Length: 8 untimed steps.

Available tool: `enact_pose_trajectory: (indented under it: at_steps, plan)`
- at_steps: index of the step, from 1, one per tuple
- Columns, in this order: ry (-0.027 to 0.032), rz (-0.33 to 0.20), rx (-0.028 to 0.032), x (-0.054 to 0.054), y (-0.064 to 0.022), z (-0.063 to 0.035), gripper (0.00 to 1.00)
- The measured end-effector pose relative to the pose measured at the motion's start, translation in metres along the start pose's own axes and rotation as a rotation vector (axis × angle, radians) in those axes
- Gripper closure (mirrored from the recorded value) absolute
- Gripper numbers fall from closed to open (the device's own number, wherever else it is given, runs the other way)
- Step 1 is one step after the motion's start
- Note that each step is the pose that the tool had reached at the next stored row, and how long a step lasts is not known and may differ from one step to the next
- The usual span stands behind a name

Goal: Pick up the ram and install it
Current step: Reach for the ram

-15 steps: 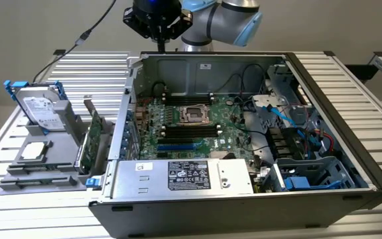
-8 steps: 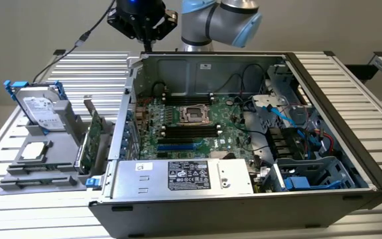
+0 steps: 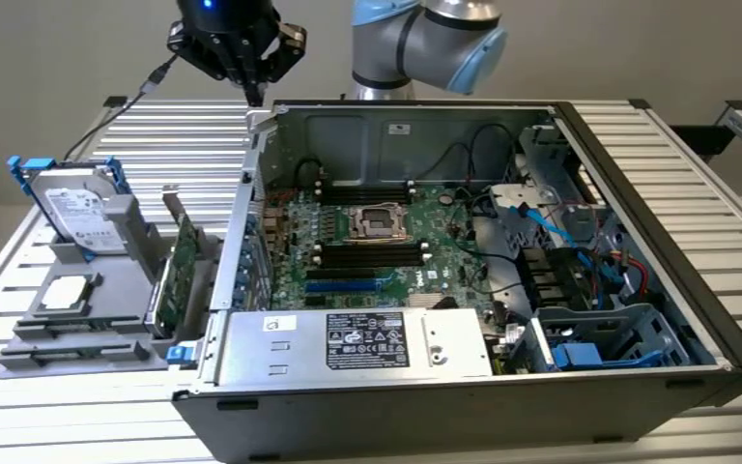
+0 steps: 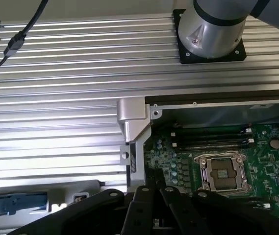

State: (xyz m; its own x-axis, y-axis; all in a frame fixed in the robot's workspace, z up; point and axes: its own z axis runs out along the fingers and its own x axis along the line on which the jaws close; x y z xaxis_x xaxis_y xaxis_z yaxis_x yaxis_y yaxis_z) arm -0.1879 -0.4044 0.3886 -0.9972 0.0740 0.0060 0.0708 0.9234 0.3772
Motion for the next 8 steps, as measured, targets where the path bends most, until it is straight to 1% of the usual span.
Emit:
enact_pose_trajectory:
  at_steps: [4, 8]
  plan:
    - [-0.0001, 0.000, -0.0001, 0.018, -0.0045, 0.0005, 0.89]
    - [-0.0001, 0.000, -0.0002, 0.036, -0.0109, 0.0002, 0.89]
